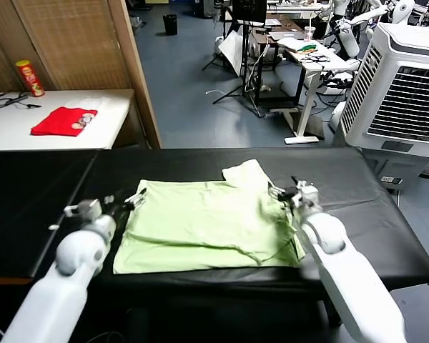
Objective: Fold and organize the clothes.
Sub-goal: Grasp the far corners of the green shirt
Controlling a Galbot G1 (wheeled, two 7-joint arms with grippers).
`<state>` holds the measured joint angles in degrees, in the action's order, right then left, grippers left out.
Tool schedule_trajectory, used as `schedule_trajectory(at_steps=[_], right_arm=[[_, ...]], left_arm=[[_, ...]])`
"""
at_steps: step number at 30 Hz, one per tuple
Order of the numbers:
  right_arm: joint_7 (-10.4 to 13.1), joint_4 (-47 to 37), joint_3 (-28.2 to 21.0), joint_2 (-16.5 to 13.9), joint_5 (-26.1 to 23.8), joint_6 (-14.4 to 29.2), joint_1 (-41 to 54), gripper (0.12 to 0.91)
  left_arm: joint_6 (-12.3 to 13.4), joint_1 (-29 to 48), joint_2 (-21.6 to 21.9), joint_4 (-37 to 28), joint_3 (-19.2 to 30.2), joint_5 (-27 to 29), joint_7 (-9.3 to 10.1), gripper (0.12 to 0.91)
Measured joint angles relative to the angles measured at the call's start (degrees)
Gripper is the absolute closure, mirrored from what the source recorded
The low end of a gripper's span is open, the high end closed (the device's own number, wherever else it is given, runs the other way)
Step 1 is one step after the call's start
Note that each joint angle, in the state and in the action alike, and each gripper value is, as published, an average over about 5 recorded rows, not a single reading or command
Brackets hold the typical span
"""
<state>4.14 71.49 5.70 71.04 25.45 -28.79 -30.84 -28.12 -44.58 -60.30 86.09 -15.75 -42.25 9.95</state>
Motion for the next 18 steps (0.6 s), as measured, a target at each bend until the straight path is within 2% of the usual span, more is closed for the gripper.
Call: schedule_trajectory(at_steps=[7, 9, 12, 14, 18], right_arm=[[-0.43, -6.77, -0.32, 2.93, 0.89, -1.07, 3.77, 0.228], [-0.67, -7.89, -0.32, 3.55, 1.20, -1.57, 4.25, 0.249], [-0.97, -8.86, -0.28, 4.31, 1.34, -2.00, 4.60, 0.364], [-0.99, -9.13, -0.17, 4.75, 1.30, -2.11, 4.66, 0.480], [-0.97, -9.49, 0.25, 5.32, 1.12, -1.79, 4.61, 0.698]], left_arm=[[-1.42, 4.98, -0.19, -7.42, 2.82, -0.26, -1.44, 0.232], [-1.73, 5.74, -0.19, -8.79, 3.32, -0.45, -2.00, 0.234], [-1.78, 6.68, -0.30, -10.59, 3.76, -0.49, -2.54, 0.259], [-1.66, 7.13, -0.36, -11.58, 3.89, -0.43, -2.87, 0.324], [-1.32, 7.58, -0.20, -12.73, 4.05, -0.32, -3.78, 0.532]])
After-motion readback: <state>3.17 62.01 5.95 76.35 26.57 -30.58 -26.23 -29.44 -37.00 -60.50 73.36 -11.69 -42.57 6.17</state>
